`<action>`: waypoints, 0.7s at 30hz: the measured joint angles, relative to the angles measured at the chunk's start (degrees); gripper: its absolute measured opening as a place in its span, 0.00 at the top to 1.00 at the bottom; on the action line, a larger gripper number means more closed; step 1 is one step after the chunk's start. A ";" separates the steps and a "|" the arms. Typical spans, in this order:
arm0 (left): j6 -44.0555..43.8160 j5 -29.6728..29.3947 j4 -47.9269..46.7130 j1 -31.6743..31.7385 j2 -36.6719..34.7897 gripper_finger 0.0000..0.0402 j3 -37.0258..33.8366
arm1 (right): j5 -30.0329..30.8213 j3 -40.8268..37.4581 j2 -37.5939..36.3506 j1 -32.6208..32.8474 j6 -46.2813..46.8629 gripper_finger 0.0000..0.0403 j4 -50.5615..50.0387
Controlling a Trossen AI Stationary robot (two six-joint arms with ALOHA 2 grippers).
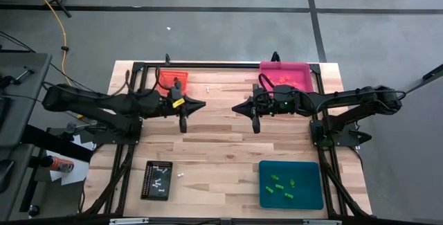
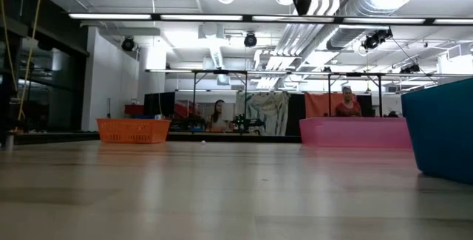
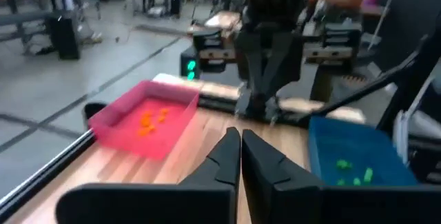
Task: Sort Halloween decoration
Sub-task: Put the top white bone toy into the black bin
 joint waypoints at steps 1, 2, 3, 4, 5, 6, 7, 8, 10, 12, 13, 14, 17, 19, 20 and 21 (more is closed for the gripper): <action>-0.03 0.39 3.77 0.02 0.44 0.99 -1.76 | 0.01 -0.01 0.00 0.00 0.00 1.00 0.26; -0.34 0.37 7.17 0.02 0.63 1.00 -3.76 | -0.01 0.00 0.00 0.00 -0.02 1.00 0.74; -0.88 0.36 10.77 0.02 0.94 1.00 -5.57 | 0.00 0.00 0.00 0.00 -0.04 1.00 1.24; -1.53 0.35 14.70 0.04 1.42 1.00 -7.27 | 0.00 0.01 0.00 0.00 -0.18 1.00 1.59; -2.21 0.24 17.51 0.09 1.50 1.00 -8.90 | 0.00 0.01 0.00 0.00 -0.38 1.00 1.78; -2.84 0.07 19.67 0.27 1.44 1.00 -10.24 | 0.00 0.01 0.00 0.00 -0.74 1.00 1.93; -3.52 0.07 21.13 0.37 1.45 1.00 -10.93 | -0.01 0.01 0.00 0.00 -1.16 1.00 1.99; -4.14 0.09 21.88 0.37 1.41 1.00 -11.39 | 0.01 0.01 0.00 0.00 -1.43 1.00 1.99; -4.47 0.05 21.60 0.39 1.29 1.00 -11.89 | -0.01 0.01 0.00 0.00 -1.46 1.00 1.97; -4.46 0.35 21.68 0.37 1.29 1.00 -11.89 | 0.01 0.01 0.00 0.00 -1.42 1.00 2.01; -4.46 0.37 22.00 0.37 1.22 1.00 -11.89 | 0.02 0.01 0.00 -0.02 -1.43 1.00 2.06; -4.46 0.39 22.00 0.37 1.18 1.00 -11.89 | 0.11 0.01 0.00 -0.02 -1.43 1.00 2.04; -4.46 0.50 21.72 0.37 1.22 1.00 -11.89 | 0.14 0.01 0.00 -0.02 -1.20 1.00 2.21; -4.34 0.50 21.84 0.37 1.20 1.00 -11.89 | 0.16 0.01 0.00 -0.02 -1.09 1.00 2.27; -3.69 0.50 21.75 0.37 1.23 1.00 -11.89 | 0.16 0.01 0.00 -0.02 -1.07 1.00 2.34; -2.48 0.47 21.66 0.39 1.33 1.00 -11.89 | 0.16 0.01 0.00 -0.04 -1.07 1.00 2.38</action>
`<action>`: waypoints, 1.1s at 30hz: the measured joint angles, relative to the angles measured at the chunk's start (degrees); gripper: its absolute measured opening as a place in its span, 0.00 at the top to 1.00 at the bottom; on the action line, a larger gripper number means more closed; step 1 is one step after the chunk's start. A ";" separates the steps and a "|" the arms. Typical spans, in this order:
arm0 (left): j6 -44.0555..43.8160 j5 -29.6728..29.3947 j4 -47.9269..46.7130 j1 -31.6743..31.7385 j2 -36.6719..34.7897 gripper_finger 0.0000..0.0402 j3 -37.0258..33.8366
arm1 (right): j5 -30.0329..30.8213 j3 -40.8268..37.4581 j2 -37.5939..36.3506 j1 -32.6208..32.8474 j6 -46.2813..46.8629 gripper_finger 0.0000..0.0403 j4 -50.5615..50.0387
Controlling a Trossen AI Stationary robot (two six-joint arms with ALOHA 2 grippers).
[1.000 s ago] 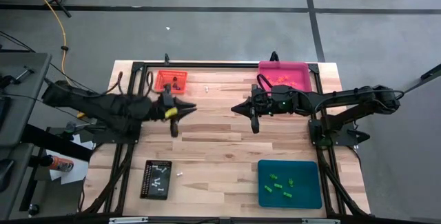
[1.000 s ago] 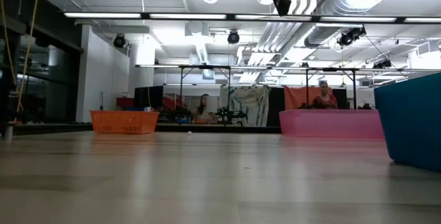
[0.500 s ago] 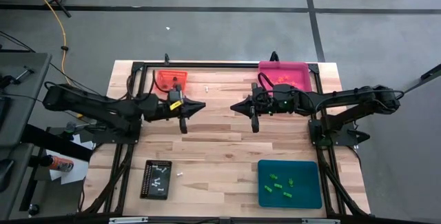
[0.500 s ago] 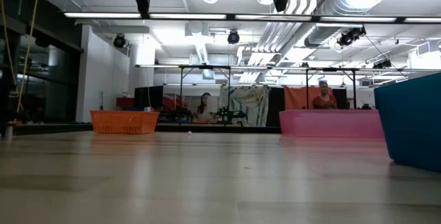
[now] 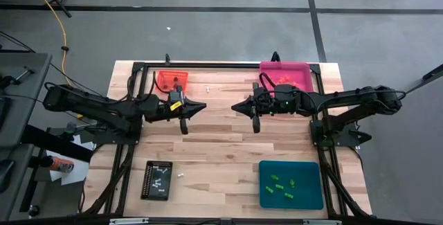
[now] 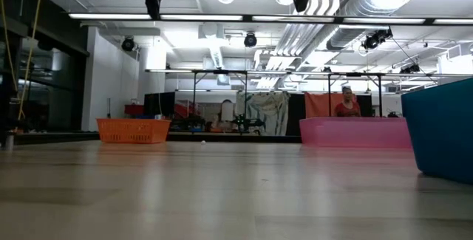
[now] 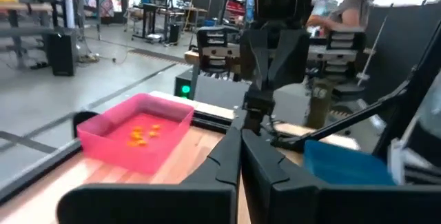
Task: Sort Halloween decoration
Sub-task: Put the top white bone toy into the black bin
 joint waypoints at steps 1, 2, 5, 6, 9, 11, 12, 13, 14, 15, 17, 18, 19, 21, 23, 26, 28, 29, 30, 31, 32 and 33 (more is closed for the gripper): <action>1.21 -0.32 0.00 0.38 0.33 1.00 0.00 | 0.30 0.00 0.00 0.00 0.00 1.00 0.04; 1.22 -0.53 -0.19 1.14 0.82 1.00 0.00 | 1.19 0.00 0.00 0.01 0.00 1.00 0.06; -4.46 -0.34 -3.13 7.31 3.65 1.00 0.88 | 6.30 -0.01 0.00 0.02 1.29 1.00 0.14; -6.57 0.88 -5.39 10.08 5.25 1.00 1.98 | 8.29 0.00 0.00 0.00 1.72 1.00 0.15; -10.50 6.73 -13.51 19.23 11.60 1.00 7.43 | 13.00 0.00 0.00 -0.05 1.87 1.00 0.46; -9.99 10.49 -18.42 24.67 16.94 1.00 12.52 | 15.03 0.00 0.00 -0.51 1.04 1.00 0.44; -9.31 11.83 -21.36 27.05 19.74 1.00 15.37 | 15.73 0.00 0.00 -0.99 1.22 1.00 0.48; -8.90 12.89 -24.74 28.96 22.89 1.00 18.37 | 16.41 0.00 0.02 -1.59 1.90 1.00 0.83; -8.60 13.43 -28.62 30.68 25.99 1.00 21.36 | 16.73 0.00 0.02 -2.36 2.74 1.00 1.28; -8.48 13.45 -32.44 32.07 29.22 1.00 24.44 | 16.99 0.00 0.02 -3.18 3.12 1.00 1.83; -8.70 12.93 -40.04 34.27 35.17 1.00 30.36 | 17.06 0.00 0.02 -4.86 3.62 1.00 2.38; -8.91 12.80 -43.10 35.16 37.98 1.00 32.93 | 17.03 0.00 0.02 -5.67 3.65 1.00 2.47; -8.98 12.71 -45.72 35.88 40.59 1.00 35.35 | 16.92 0.00 0.02 -6.46 3.65 1.00 2.47; -9.13 12.65 -49.53 36.90 45.10 1.00 39.08 | 16.72 0.00 0.02 -7.94 3.65 1.00 2.32; -9.44 12.49 -51.42 37.20 48.41 0.99 41.80 | 16.55 0.00 0.02 -9.32 3.65 1.00 2.04; -10.40 12.53 -52.26 37.01 51.14 0.94 44.12 | 16.19 0.00 0.02 -11.03 3.58 1.00 0.75; -13.42 12.42 -52.95 36.96 51.69 0.88 44.49 | 15.16 0.00 0.02 -11.95 3.52 1.00 -0.18; -15.37 11.79 -53.37 36.96 51.67 0.85 44.49 | 14.48 0.00 0.02 -12.47 3.57 1.00 -0.69; -17.41 10.82 -53.58 36.98 51.60 0.82 44.51 | 13.57 0.00 0.02 -12.93 3.63 1.00 -1.23; -19.32 9.87 -54.02 37.01 51.51 0.79 44.55 | 13.23 0.00 0.02 -13.32 3.57 1.00 -1.72; -21.23 9.14 -55.08 37.03 51.31 0.76 44.57 | 12.77 0.00 0.02 -13.66 3.34 1.00 -2.12; -23.03 8.37 -56.40 37.05 51.17 0.73 44.57 | 12.64 0.00 0.02 -14.03 2.79 1.00 -2.32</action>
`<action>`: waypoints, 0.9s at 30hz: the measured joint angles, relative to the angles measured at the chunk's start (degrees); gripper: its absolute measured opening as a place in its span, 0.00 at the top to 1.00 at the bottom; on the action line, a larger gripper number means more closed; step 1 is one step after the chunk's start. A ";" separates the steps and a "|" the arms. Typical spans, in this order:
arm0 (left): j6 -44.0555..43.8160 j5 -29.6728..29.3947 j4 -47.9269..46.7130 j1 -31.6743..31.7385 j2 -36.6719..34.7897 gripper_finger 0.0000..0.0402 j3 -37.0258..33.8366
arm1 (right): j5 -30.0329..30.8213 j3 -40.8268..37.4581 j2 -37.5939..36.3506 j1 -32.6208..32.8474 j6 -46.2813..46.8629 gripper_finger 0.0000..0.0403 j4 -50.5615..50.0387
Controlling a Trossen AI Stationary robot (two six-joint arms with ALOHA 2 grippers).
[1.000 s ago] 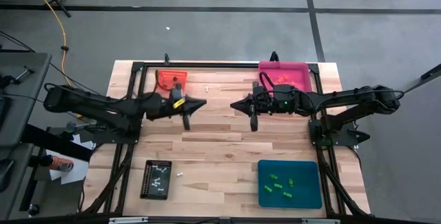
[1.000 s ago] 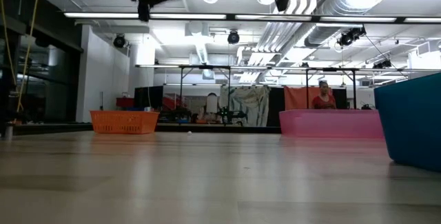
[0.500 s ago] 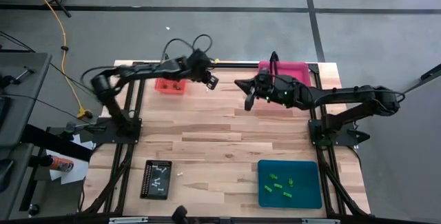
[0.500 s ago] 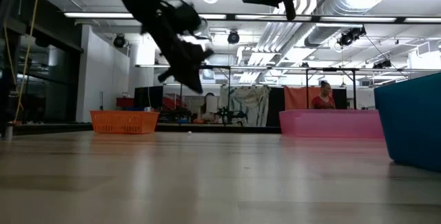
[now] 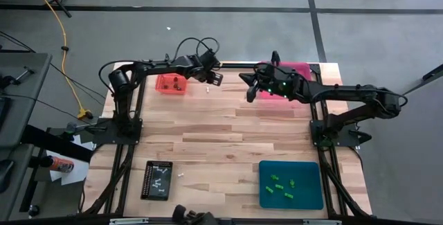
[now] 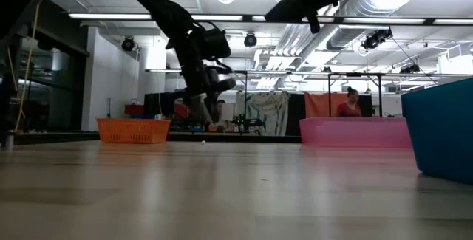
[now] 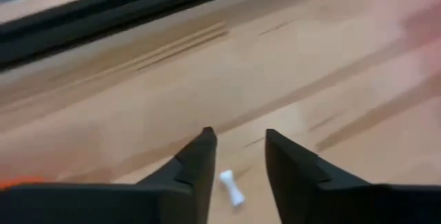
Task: Sort Halloween decoration
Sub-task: Put the top white bone toy into the black bin
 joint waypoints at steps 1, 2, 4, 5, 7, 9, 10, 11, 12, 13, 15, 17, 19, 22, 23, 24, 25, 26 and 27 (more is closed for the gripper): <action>-1.17 -0.75 -0.85 0.00 0.00 0.70 0.00 | -0.02 0.00 0.00 -0.38 -0.38 1.00 -0.22; -2.31 -1.03 -1.72 0.00 0.02 0.68 0.00 | 0.02 0.00 0.00 -0.82 -0.65 1.00 -0.32; -4.68 -1.32 -2.94 -0.01 0.32 0.64 -0.26 | 0.03 0.00 0.00 -1.73 -0.17 1.00 -0.21; -5.73 -1.27 -2.62 -0.08 0.74 0.62 -0.42 | 0.03 0.00 0.00 -2.26 0.15 1.00 -0.18; -7.08 -0.84 -2.55 -0.34 1.81 0.60 -0.66 | 0.05 0.00 0.00 -3.19 1.39 1.00 -0.26; -7.55 -0.76 -2.39 -0.58 2.80 0.58 -0.66 | 0.06 0.00 0.00 -4.06 2.22 1.00 -0.25; -7.55 -0.60 -2.40 -0.72 3.25 0.58 -0.66 | 0.06 0.00 0.00 -4.36 2.65 1.00 -0.26; -7.59 -0.07 -2.40 -0.91 3.85 0.58 -0.66 | 0.08 0.00 0.00 -4.67 3.23 1.00 -0.25; -7.94 0.54 -2.41 -0.99 4.41 0.58 -0.66 | 0.08 0.00 0.00 -4.95 3.57 1.00 -0.25; -8.73 1.29 -2.52 -1.19 4.91 0.59 -0.67 | 0.08 0.00 0.00 -5.12 3.89 1.00 -0.25; -9.99 2.12 -2.47 -1.63 5.72 0.59 -0.72 | 0.07 0.00 0.00 -5.40 4.62 1.00 -0.27; -10.31 1.87 -2.62 -2.08 6.01 0.60 -0.70 | 0.06 0.00 0.00 -5.49 4.80 1.00 -0.23; -10.02 1.34 -2.74 -2.55 6.52 0.60 -0.56 | 0.07 0.00 0.00 -5.49 4.78 1.00 -0.25; -10.14 1.09 -3.54 -3.03 6.60 0.62 -0.52 | 0.06 -0.01 0.00 -5.49 4.78 1.00 -0.25; -10.23 1.09 -3.63 -3.27 6.61 0.63 -0.52 | 0.06 0.00 0.00 -5.49 4.78 1.00 -0.26; -10.22 1.02 -3.64 -3.56 6.63 0.64 -0.59 | 0.07 0.00 0.00 -5.49 4.77 1.00 -0.27; -9.98 0.95 -3.51 -3.83 6.64 0.66 -0.72 | 0.07 0.00 0.00 -5.49 4.77 1.00 -0.25; -9.88 0.99 -3.43 -4.05 6.64 0.68 -0.91 | 0.06 -0.02 0.00 -5.49 4.75 1.00 -0.25; -9.89 1.04 -3.49 -4.14 6.62 0.71 -1.05 | 0.08 0.00 0.00 -5.49 4.69 1.00 -0.30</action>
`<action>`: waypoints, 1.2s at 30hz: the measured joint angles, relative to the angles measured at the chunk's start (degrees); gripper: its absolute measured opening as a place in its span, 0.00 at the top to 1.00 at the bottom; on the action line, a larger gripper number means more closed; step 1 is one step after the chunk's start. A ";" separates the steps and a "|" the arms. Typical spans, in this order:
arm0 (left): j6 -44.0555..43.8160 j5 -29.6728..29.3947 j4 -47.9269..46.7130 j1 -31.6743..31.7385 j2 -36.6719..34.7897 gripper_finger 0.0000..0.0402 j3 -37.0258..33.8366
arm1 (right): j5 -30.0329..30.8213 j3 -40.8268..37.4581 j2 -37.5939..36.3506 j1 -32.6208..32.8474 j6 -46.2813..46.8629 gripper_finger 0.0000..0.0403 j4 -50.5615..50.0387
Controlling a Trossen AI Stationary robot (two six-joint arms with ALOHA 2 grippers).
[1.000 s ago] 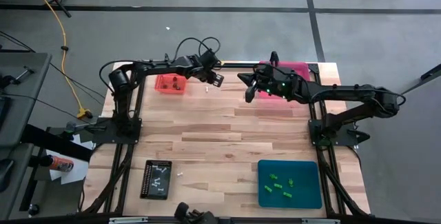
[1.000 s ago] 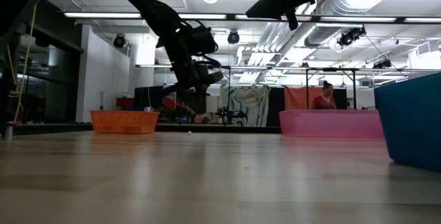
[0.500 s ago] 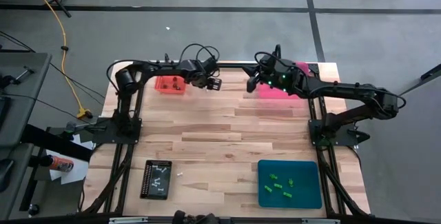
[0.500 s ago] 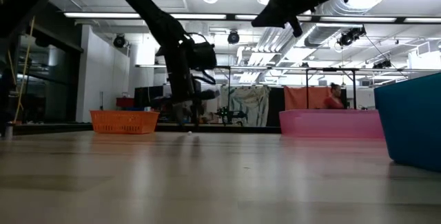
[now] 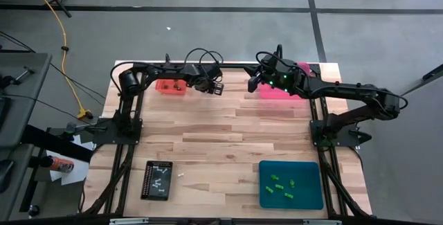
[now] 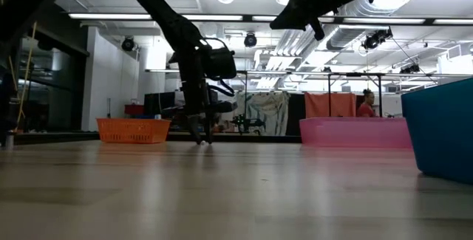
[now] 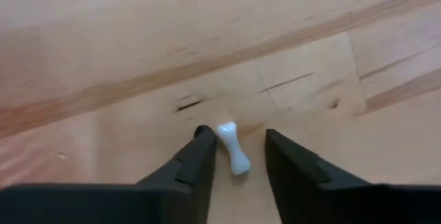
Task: Sort Halloween decoration
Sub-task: Put the top white bone toy into the black bin
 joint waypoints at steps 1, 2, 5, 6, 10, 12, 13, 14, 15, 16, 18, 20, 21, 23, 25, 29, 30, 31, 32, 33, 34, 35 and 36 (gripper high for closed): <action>0.00 0.05 -0.02 -0.10 -0.03 0.74 -0.22 | 0.00 0.00 0.00 0.00 -0.13 1.00 0.04; -0.02 0.08 0.09 -0.21 -0.08 0.77 -0.56 | 0.00 0.00 0.00 0.00 -0.22 1.00 0.06; -0.15 0.85 0.42 -0.29 -0.13 0.88 -1.57 | 0.00 0.00 0.00 0.00 -0.35 1.00 0.02; -0.18 1.10 0.59 -0.30 -0.13 0.92 -1.77 | 0.00 0.00 0.00 0.00 -0.35 1.00 0.02; 0.79 1.76 0.59 -0.32 -0.06 0.98 -1.86 | -0.01 0.00 0.00 0.00 -0.36 1.00 0.02; 0.87 1.87 0.57 -0.32 -0.06 0.97 -1.86 | -0.02 0.00 0.00 0.00 -0.37 1.00 0.01; 0.89 1.97 0.55 -0.32 -0.04 0.97 -1.88 | -0.02 0.00 0.00 0.00 -0.36 1.00 0.02; 0.90 2.09 0.53 -0.32 -0.02 0.98 -1.90 | -0.02 0.00 0.00 0.00 -0.37 1.00 0.02; 0.90 2.21 0.48 -0.32 -0.02 0.99 -1.90 | -0.02 0.00 0.00 0.00 -0.36 1.00 0.01; 0.92 2.23 0.43 -0.32 0.00 0.99 -1.92 | -0.02 0.00 0.00 0.00 -0.37 1.00 0.00; 0.99 2.32 0.40 -0.34 0.03 0.99 -1.95 | -0.02 0.00 0.00 0.00 -0.37 1.00 0.02; 1.59 2.40 0.40 -0.34 0.03 0.99 -1.97 | -0.12 0.00 0.00 0.00 -0.36 1.00 0.01; 1.95 2.37 0.41 -0.34 0.05 0.99 -1.97 | -0.24 0.00 0.00 0.00 -0.35 1.00 0.02; 2.51 1.96 0.42 -0.39 -0.30 0.99 -1.99 | -0.29 0.00 0.00 0.00 -0.35 1.00 0.02; 3.28 0.32 0.63 -0.54 -1.01 1.00 -2.11 | -0.31 0.00 0.00 0.00 -0.35 1.00 0.02; 5.57 -2.49 0.38 -0.32 -4.14 1.00 -2.67 | -0.36 0.00 0.00 0.00 0.07 1.00 0.04; 6.15 -3.25 1.28 -0.21 -5.45 1.00 -2.59 | -0.36 0.00 0.00 0.00 0.06 1.00 0.00; 7.03 -3.91 2.07 -0.15 -6.97 1.00 -2.37 | -0.36 0.00 0.00 0.00 0.07 1.00 0.04; 8.10 -4.61 2.44 0.01 -8.53 1.00 -2.24 | -0.39 0.00 0.00 0.00 0.07 1.00 0.02; 9.34 -5.43 2.44 0.08 -9.99 1.00 -2.23 | -0.39 0.00 0.00 0.00 0.07 1.00 0.03; 10.66 -6.04 2.47 0.12 -11.44 1.00 -2.26 | -0.38 0.00 0.00 0.00 0.07 1.00 0.02; 11.89 -6.46 2.47 0.14 -12.97 1.00 -2.31 | -0.42 0.00 0.00 0.00 0.07 1.00 0.02; 13.33 -6.88 2.58 0.14 -14.72 1.00 -2.34 | -0.42 0.00 0.00 0.00 0.07 1.00 0.02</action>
